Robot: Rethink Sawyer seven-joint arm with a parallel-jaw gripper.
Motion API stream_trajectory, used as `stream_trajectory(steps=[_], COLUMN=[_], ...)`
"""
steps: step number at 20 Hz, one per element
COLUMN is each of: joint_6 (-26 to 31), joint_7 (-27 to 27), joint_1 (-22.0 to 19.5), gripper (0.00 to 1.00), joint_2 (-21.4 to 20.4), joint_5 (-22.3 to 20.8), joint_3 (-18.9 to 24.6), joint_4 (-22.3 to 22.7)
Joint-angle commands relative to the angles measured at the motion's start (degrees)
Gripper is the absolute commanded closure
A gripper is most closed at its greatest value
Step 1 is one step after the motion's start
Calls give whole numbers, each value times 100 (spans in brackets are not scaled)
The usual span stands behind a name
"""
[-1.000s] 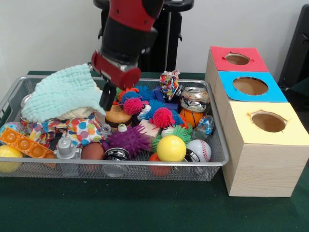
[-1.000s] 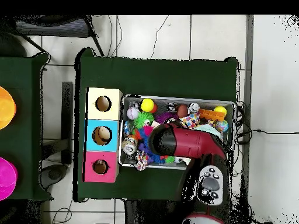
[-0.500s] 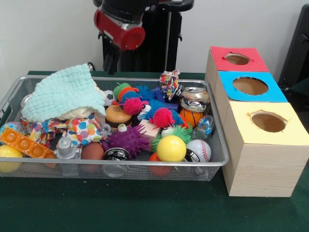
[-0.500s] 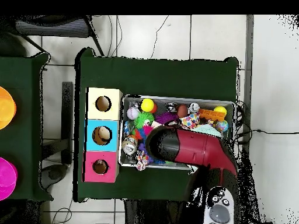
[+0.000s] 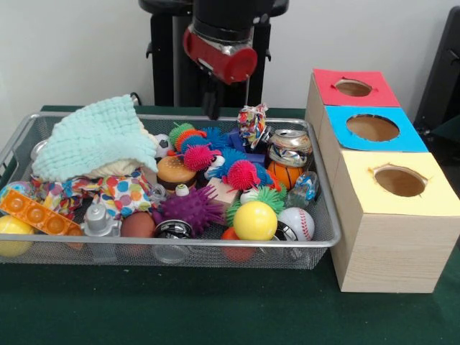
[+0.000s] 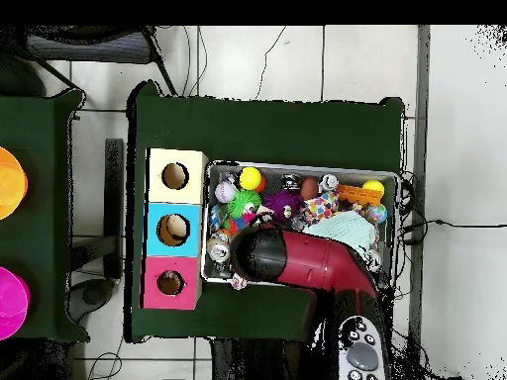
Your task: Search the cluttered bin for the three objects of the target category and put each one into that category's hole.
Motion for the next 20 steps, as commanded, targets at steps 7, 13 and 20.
stream_trajectory(steps=[7,13,20], joint_6=[-444,-18,167], joint_7=[592,667,557], joint_1=[-200,-122,-132], gripper=[100,100,100], joint_2=[454,267,181], joint_5=[688,1018,1187], joint_3=[1138,1200,1206], joint_4=[1183,1455,1500])
